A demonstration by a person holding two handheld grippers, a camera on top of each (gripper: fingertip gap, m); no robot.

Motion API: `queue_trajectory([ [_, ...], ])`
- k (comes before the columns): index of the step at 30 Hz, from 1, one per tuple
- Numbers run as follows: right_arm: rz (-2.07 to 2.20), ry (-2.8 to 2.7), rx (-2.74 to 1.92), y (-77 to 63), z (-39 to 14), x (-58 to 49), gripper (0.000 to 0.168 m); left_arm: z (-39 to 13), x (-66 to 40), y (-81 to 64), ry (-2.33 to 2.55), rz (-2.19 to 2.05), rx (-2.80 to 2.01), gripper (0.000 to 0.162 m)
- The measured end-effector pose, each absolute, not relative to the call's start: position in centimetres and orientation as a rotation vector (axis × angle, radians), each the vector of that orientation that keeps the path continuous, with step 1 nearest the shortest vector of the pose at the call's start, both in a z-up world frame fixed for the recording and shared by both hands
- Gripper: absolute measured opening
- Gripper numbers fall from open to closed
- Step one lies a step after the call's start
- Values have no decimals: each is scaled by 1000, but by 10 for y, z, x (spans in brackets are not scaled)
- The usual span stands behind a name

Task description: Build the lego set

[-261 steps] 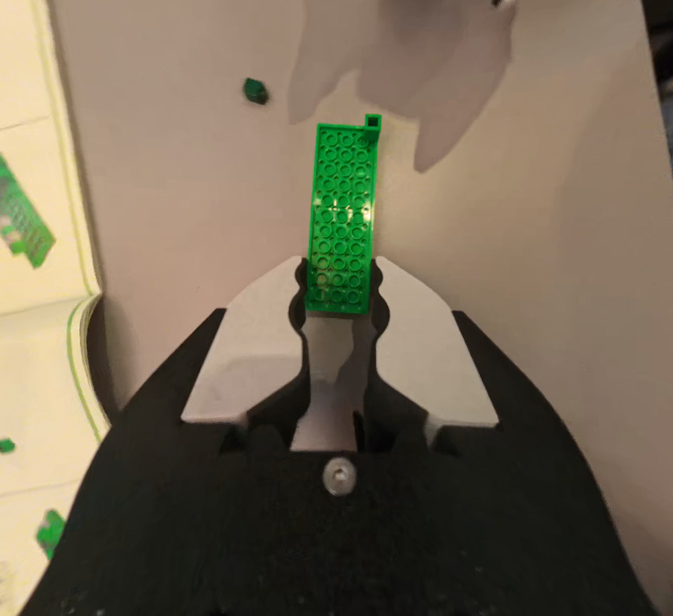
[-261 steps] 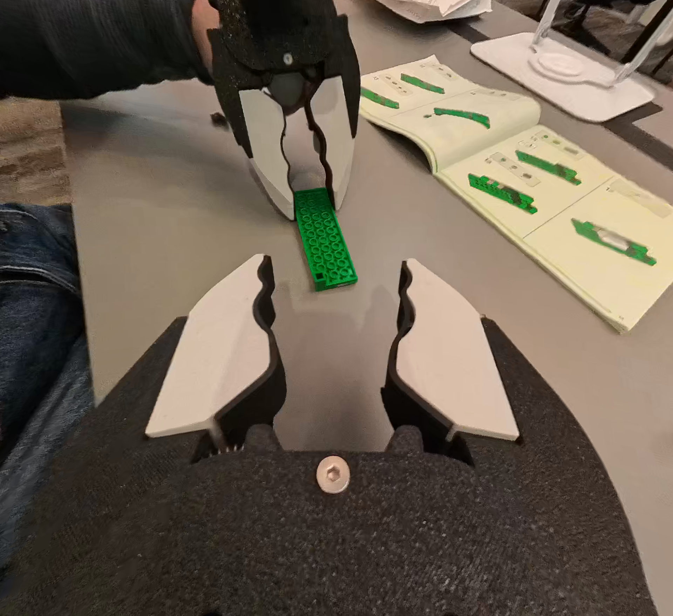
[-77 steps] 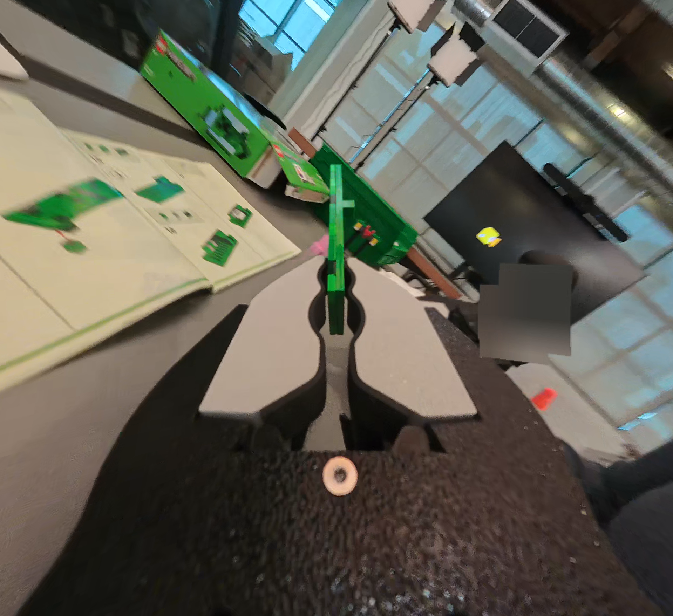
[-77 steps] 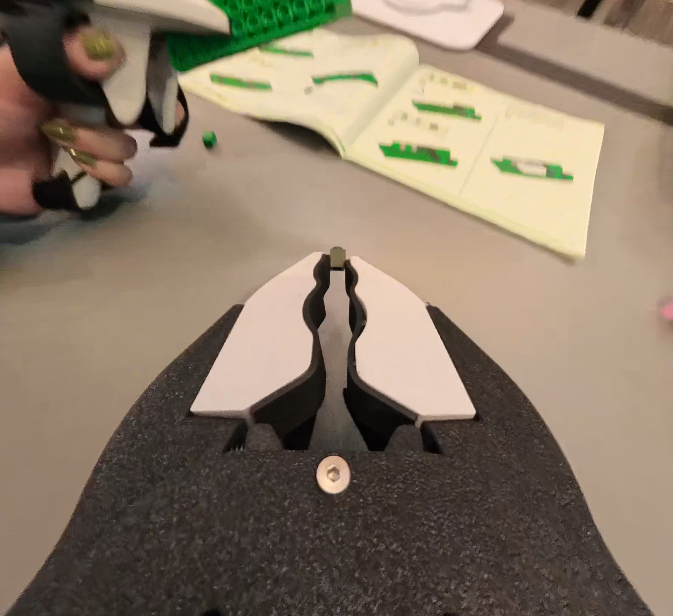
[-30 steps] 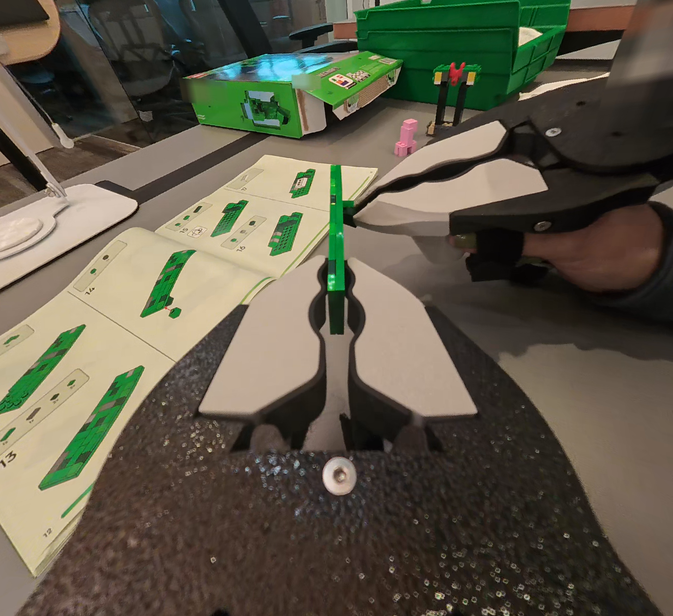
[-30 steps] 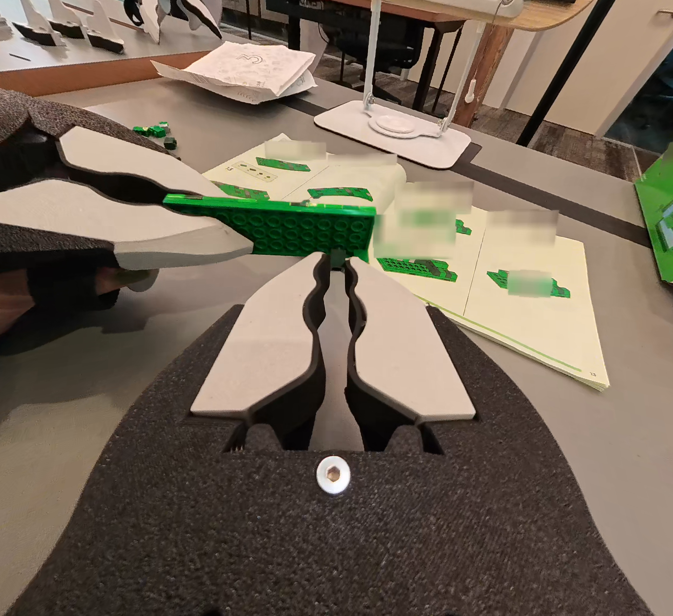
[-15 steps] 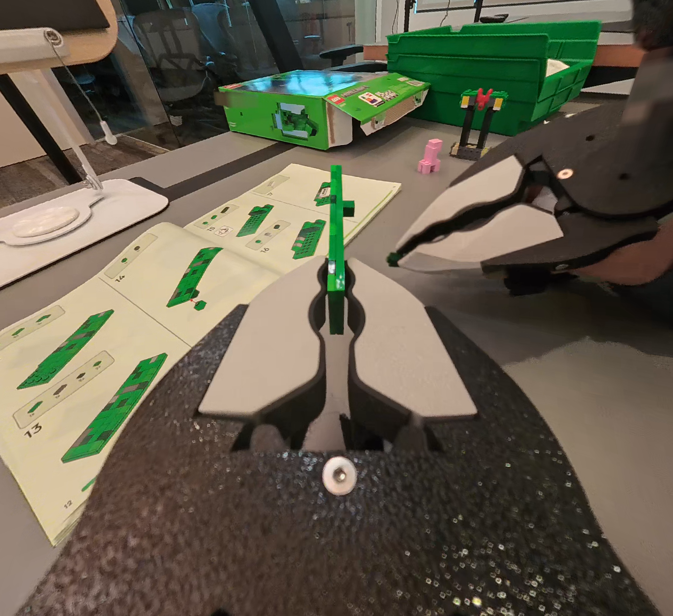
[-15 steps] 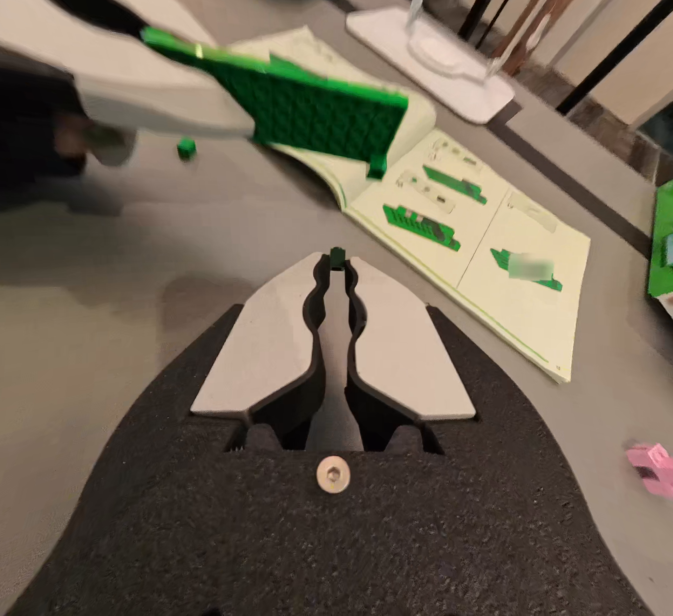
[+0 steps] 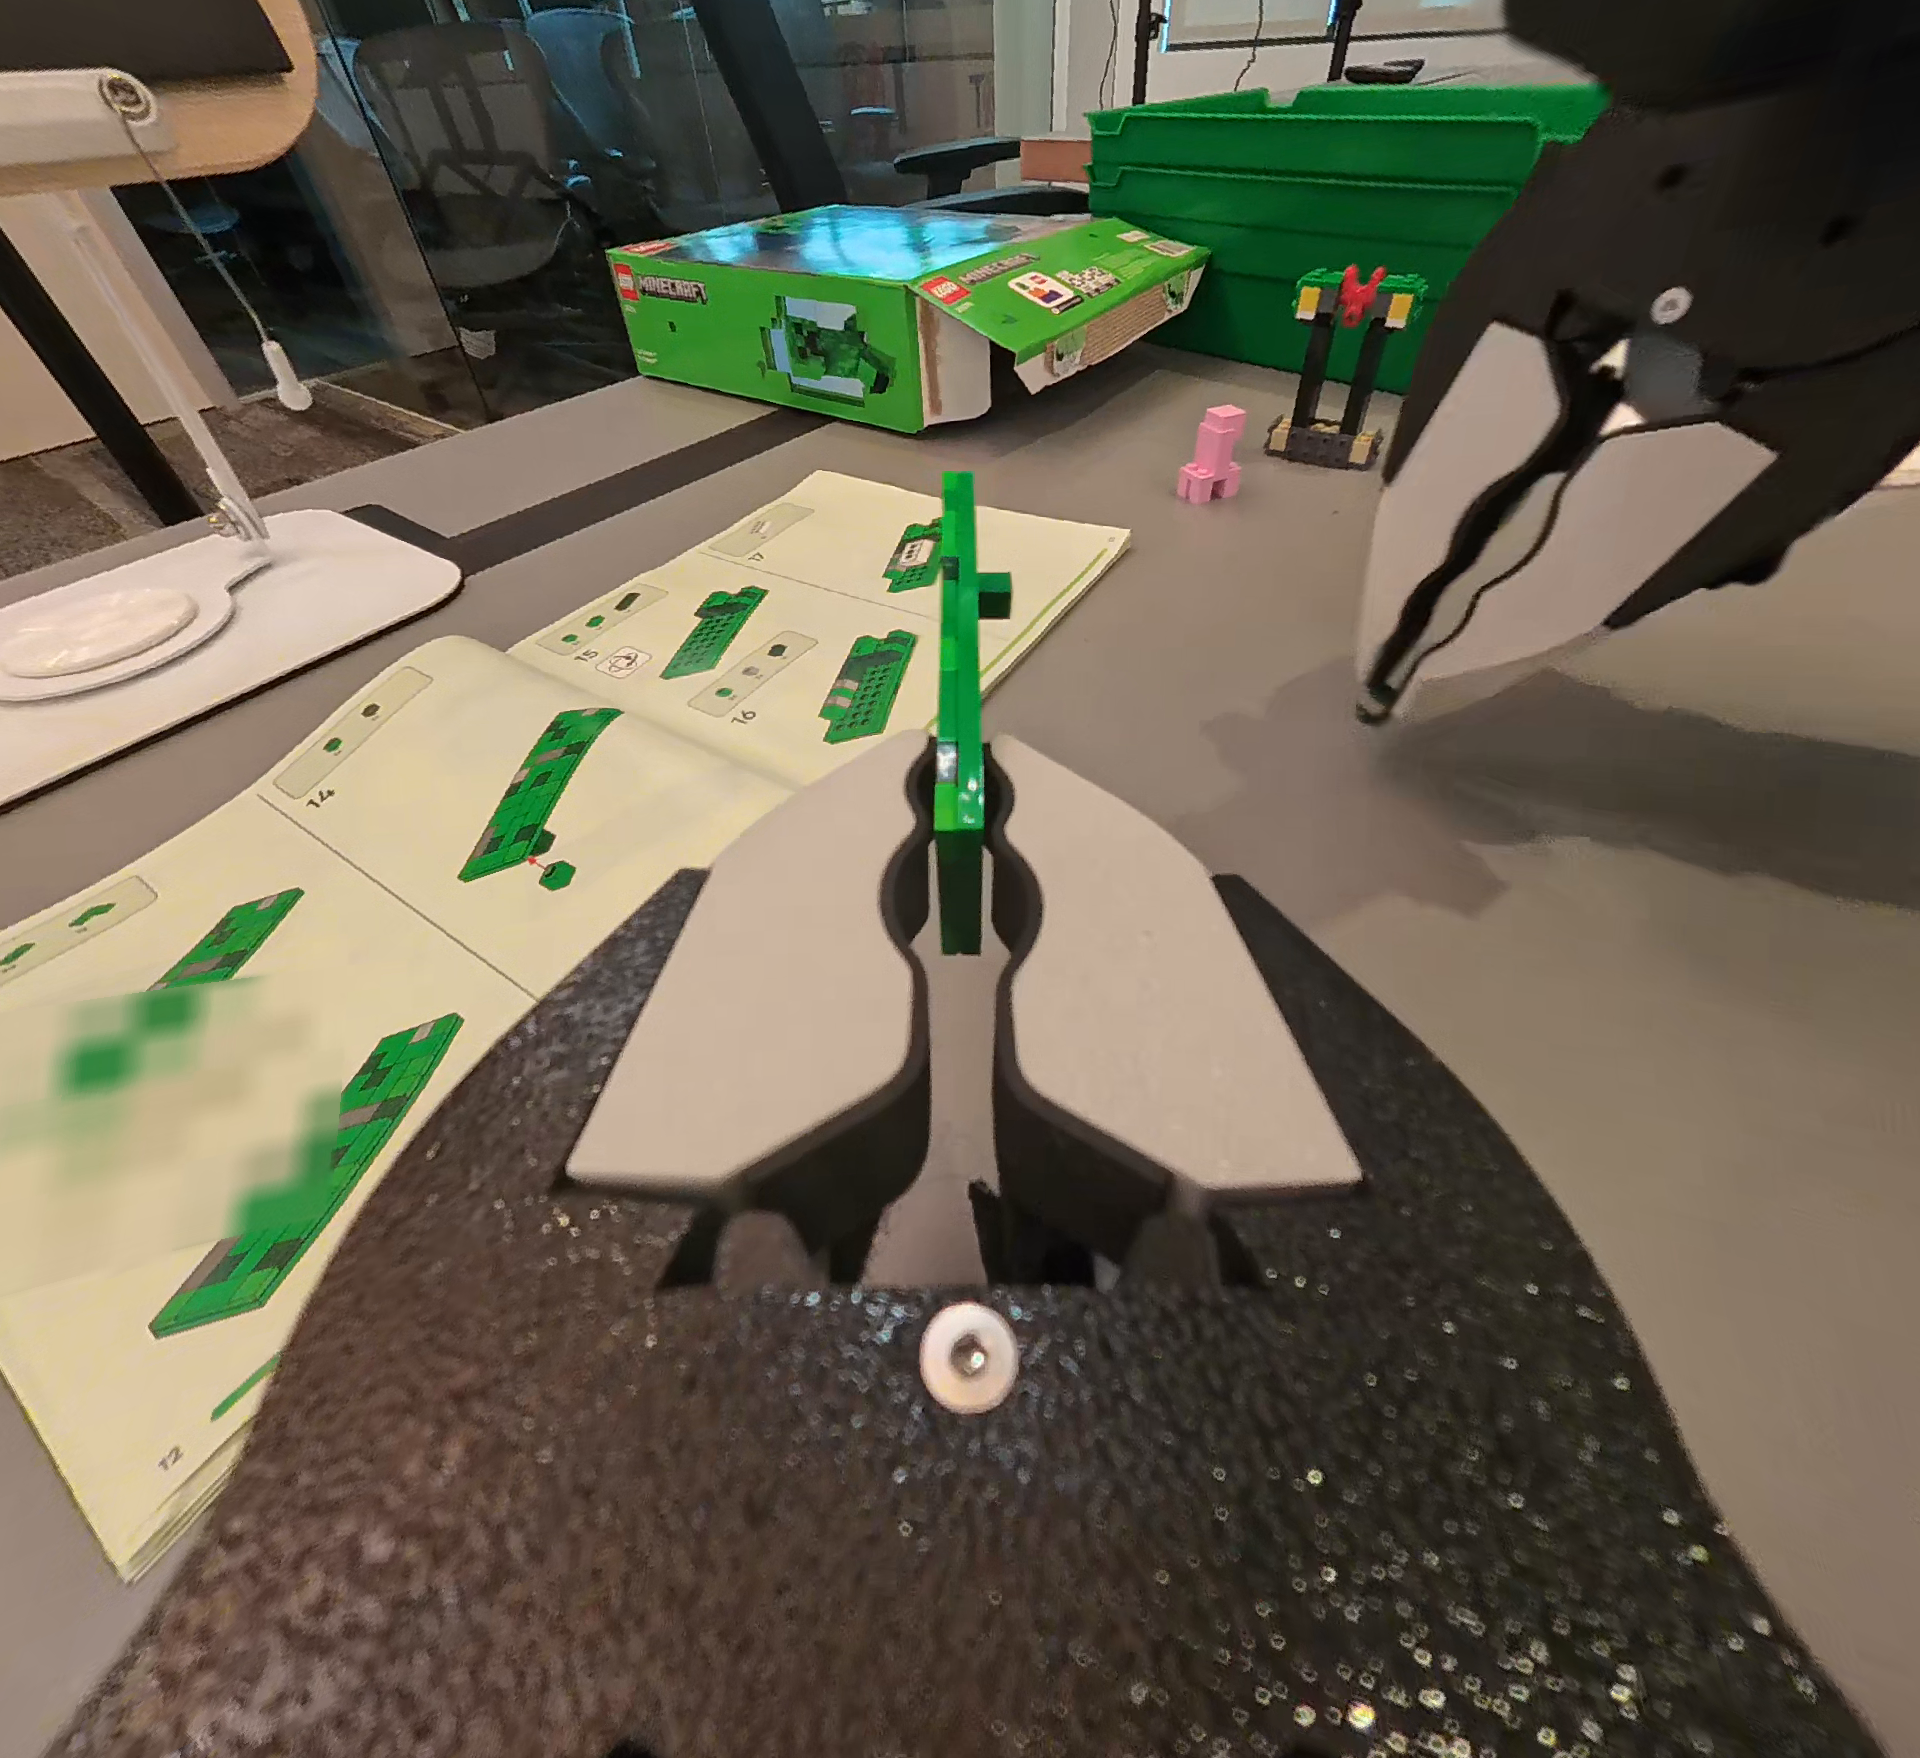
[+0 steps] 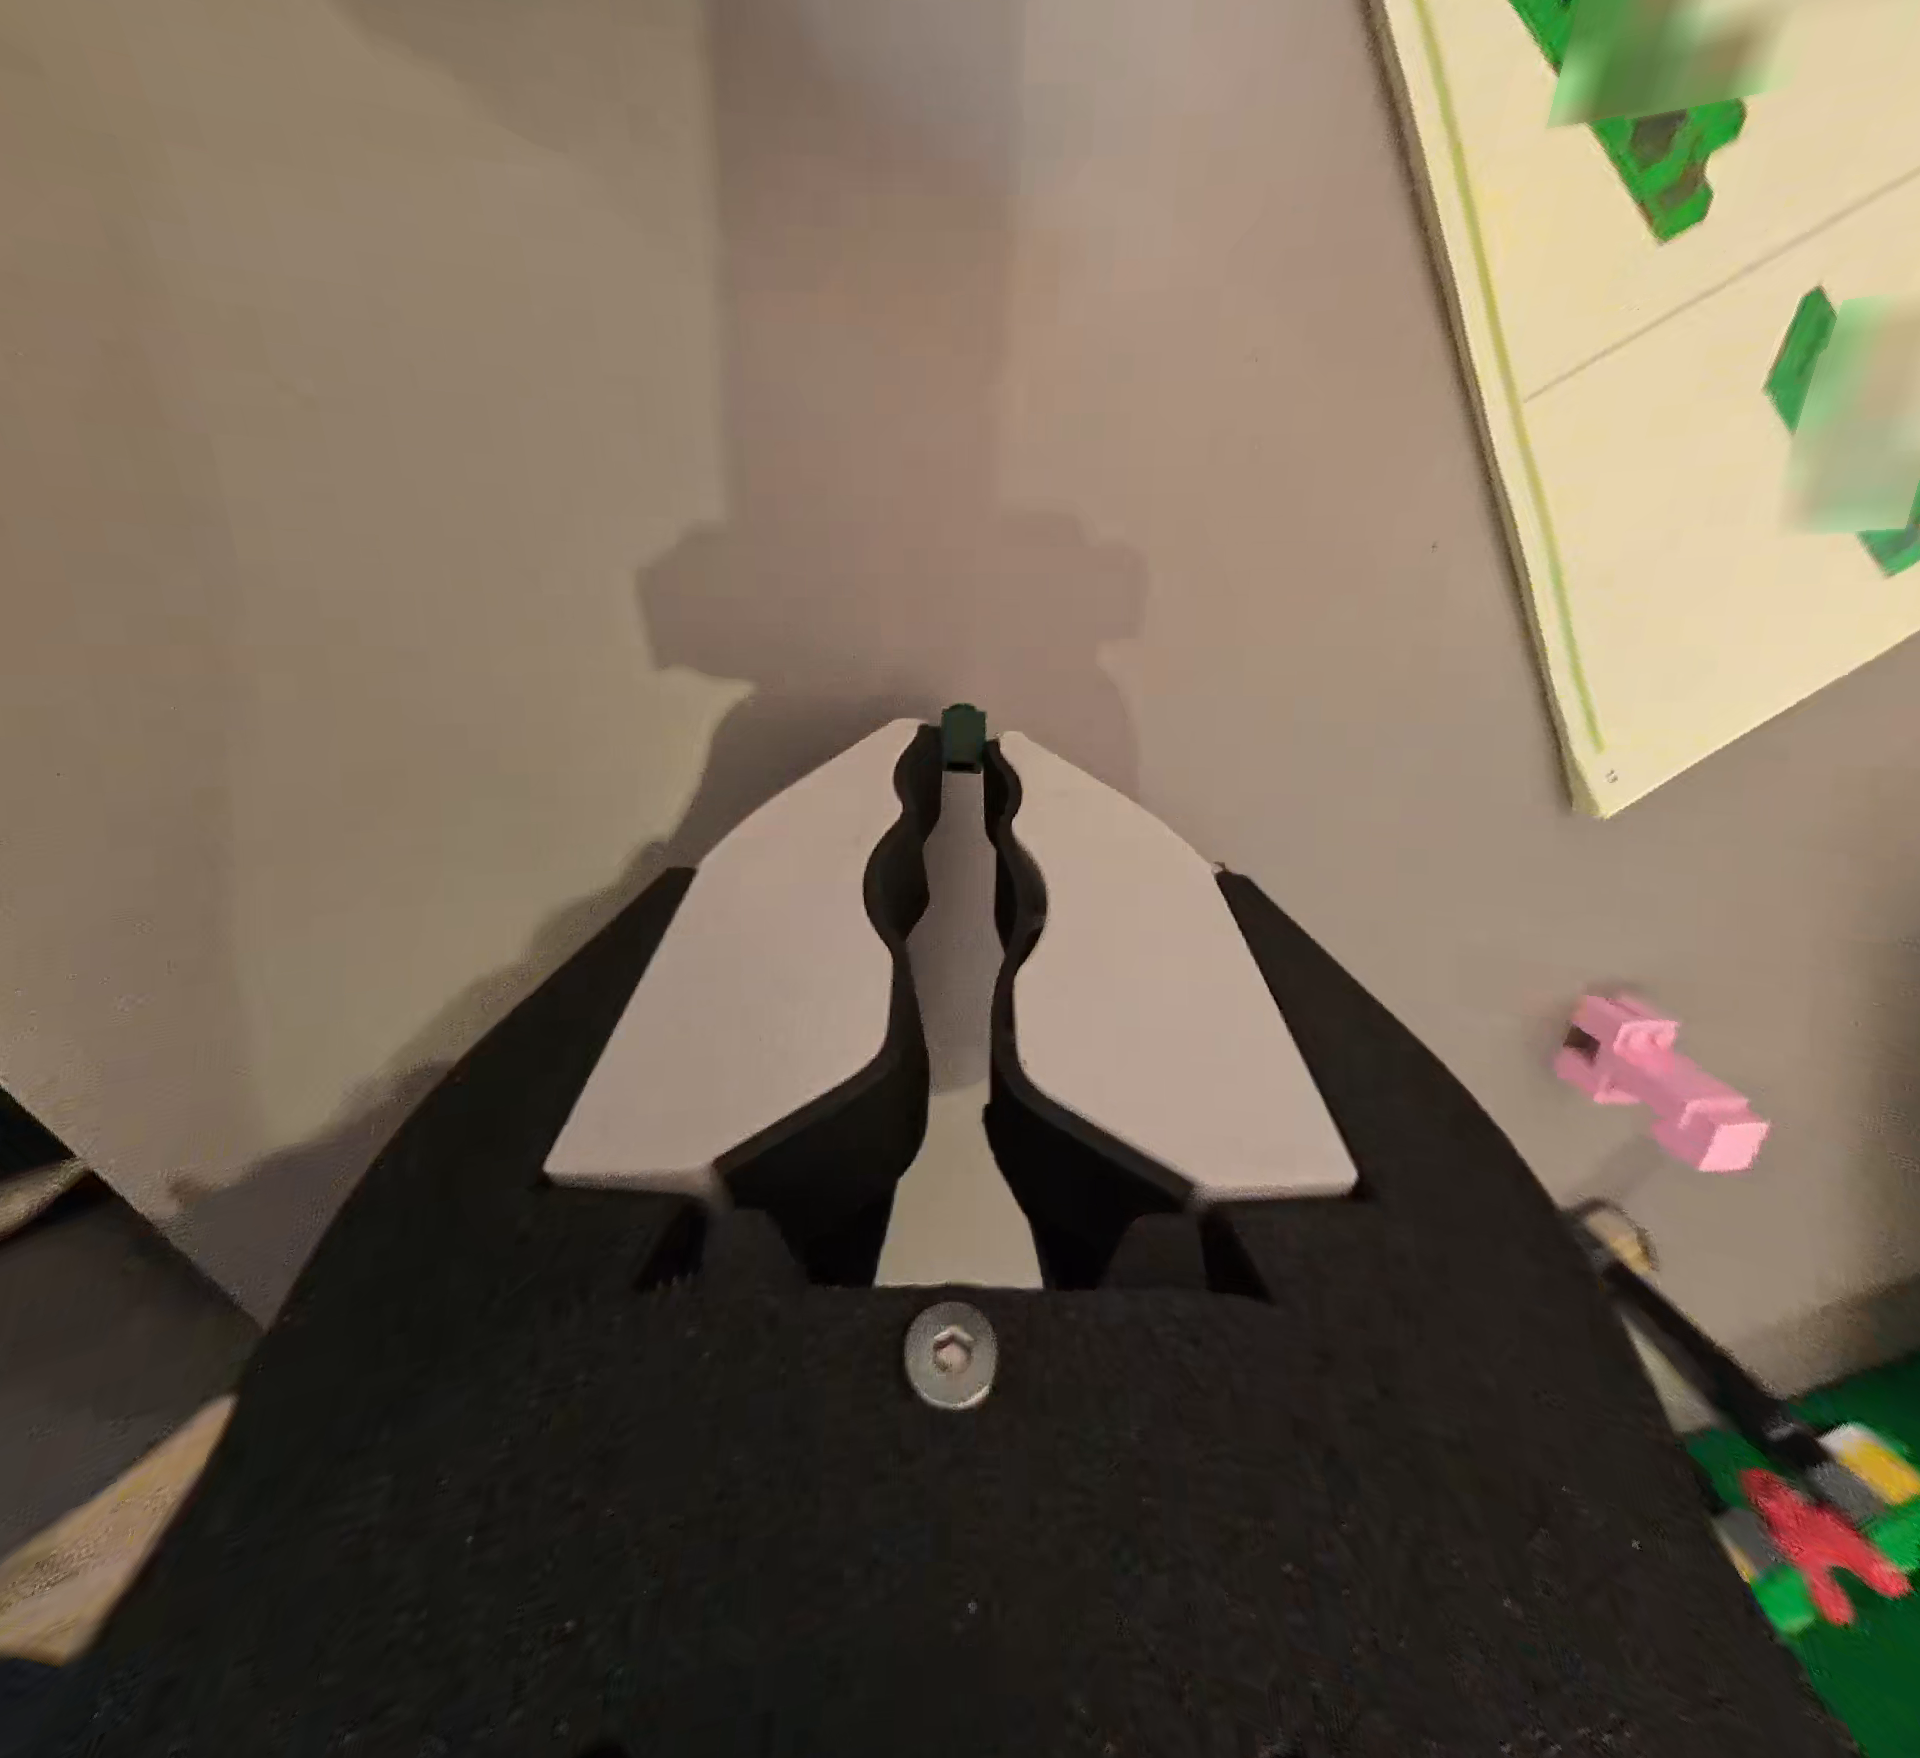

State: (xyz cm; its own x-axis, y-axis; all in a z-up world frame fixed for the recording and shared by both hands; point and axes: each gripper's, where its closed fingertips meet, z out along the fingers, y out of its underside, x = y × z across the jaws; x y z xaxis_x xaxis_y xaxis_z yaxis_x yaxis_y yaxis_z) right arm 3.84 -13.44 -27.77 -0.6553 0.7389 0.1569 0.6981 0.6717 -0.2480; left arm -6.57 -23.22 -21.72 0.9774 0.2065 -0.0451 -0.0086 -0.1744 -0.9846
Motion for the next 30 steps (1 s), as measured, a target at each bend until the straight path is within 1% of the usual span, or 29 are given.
queue_trajectory([
  [4, 398, -2507, -986, -140, -261, 17, 8, -217, -64, -232, -139, 168, -1736, 5],
  [9, 691, -2204, -1001, -163, -243, -10, 8, -216, -63, -232, -145, 148, -1729, 6],
  [11, 770, -2148, -1049, -175, -247, -14, 8, -215, -63, -232, -155, 136, -1721, 6],
  [17, 547, -2228, -1138, -174, -281, -9, 8, -214, -65, -233, -173, 119, -1711, 6],
  [28, 686, -2234, -1200, -179, -291, -5, 9, -215, -65, -232, -177, 102, -1718, 6],
  [30, 720, -2217, -1202, -179, -290, -4, 15, -216, -65, -232, -174, 102, -1720, 6],
])
